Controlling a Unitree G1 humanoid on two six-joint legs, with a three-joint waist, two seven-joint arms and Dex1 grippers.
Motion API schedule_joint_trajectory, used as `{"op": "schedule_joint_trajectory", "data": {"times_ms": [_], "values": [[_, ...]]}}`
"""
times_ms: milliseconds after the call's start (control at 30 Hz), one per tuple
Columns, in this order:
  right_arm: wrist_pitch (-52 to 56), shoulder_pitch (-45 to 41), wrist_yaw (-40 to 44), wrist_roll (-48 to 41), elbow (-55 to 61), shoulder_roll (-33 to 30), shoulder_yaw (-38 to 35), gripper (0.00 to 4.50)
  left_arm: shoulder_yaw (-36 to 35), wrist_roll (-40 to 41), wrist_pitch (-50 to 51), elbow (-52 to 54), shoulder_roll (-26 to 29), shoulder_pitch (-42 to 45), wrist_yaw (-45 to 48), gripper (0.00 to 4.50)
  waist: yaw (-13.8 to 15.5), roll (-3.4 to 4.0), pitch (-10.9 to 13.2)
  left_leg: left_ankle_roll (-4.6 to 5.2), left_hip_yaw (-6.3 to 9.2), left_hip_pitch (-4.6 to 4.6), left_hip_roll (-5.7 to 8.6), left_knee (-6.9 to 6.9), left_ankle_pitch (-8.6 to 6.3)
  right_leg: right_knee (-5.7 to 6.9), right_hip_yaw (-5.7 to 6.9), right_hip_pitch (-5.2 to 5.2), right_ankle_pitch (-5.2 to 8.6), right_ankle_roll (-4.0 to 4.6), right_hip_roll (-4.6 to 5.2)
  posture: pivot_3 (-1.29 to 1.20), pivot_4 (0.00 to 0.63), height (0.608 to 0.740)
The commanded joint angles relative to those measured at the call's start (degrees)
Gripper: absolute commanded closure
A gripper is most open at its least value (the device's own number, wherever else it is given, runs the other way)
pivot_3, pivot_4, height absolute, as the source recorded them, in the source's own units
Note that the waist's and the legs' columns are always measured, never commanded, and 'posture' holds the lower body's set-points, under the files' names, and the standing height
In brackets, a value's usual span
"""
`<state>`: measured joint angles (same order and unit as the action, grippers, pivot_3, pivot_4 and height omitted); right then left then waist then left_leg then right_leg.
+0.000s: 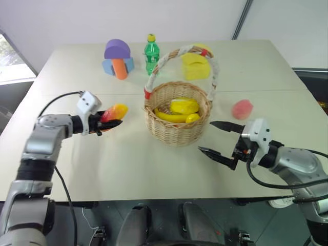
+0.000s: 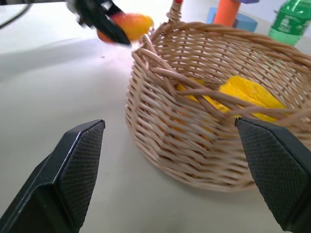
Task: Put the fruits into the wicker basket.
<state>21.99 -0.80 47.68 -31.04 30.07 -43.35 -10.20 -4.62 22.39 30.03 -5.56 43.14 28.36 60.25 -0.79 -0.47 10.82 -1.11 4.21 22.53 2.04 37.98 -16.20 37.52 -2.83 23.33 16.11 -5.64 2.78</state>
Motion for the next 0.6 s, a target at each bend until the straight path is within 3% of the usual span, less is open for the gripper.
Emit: {"op": "schedule_joint_trajectory", "data": {"times_ms": [33,67,133,200,367,467,600], "values": [[-2.2,-1.2,1.1,0.3,-2.3,-1.2,-3.7,0.0,-3.0,11.3,10.0,19.6,0.0,-1.9,-1.2,2.64,0.2,0.0,0.0,0.0,0.01,-0.02,0.01,0.0,0.0,-0.01,0.0,-0.05,0.0,0.0,0.04,0.0,0.15,0.74],[-2.4,-1.6,1.4,0.4,-3.0,-1.4,-4.1,0.0,-3.0,13.2,12.2,23.0,-0.5,-2.1,-2.5,2.64,0.4,0.0,0.0,0.0,0.02,-0.03,0.02,0.0,0.0,-0.02,0.01,-0.08,0.0,0.0,0.05,0.0,0.15,0.74],[-2.7,-3.1,1.7,0.5,-5.3,-1.7,-4.5,0.0,1.0,13.4,14.7,27.3,-7.5,2.6,-10.4,2.64,0.6,0.01,0.0,0.0,0.06,-0.04,0.07,0.03,0.0,-0.03,0.05,-0.16,0.0,0.0,0.11,0.0,0.15,0.74],[-3.0,-4.1,1.9,1.0,-6.6,-1.8,-4.5,0.0,5.4,8.8,13.5,28.3,-12.8,6.4,-16.5,2.64,1.2,-0.05,0.0,-0.03,0.09,-0.08,0.11,0.15,0.01,-0.04,0.1,-0.25,-0.04,-0.08,0.1,0.0,0.15,0.74],[-2.4,-4.7,0.8,1.5,-7.0,-1.3,-5.1,0.0,15.1,-0.1,12.2,21.5,-25.0,14.5,-27.7,2.64,1.1,-0.05,0.0,-0.03,0.05,-0.09,0.09,0.14,0.02,-0.04,0.05,-0.21,-0.07,-0.12,-0.11,0.0,0.15,0.74],[-0.9,-4.4,-1.0,1.2,-4.9,-1.0,-5.6,0.0,19.0,-4.1,10.5,17.8,-26.4,15.7,-28.2,2.64,0.8,-0.03,0.0,-0.03,0.0,-0.09,0.06,0.11,0.02,-0.03,0.01,-0.14,-0.07,-0.12,-0.16,0.0,0.15,0.74],[0.6,-3.7,-3.7,1.4,-3.2,-1.0,-6.7,0.0,17.5,-3.3,10.3,17.9,-27.3,15.5,-27.9,0.59,0.2,-0.03,0.0,-0.05,0.01,-0.08,0.05,0.1,0.04,-0.01,0.0,-0.12,-0.07,-0.12,-0.16,0.0,0.15,0.74]]}}
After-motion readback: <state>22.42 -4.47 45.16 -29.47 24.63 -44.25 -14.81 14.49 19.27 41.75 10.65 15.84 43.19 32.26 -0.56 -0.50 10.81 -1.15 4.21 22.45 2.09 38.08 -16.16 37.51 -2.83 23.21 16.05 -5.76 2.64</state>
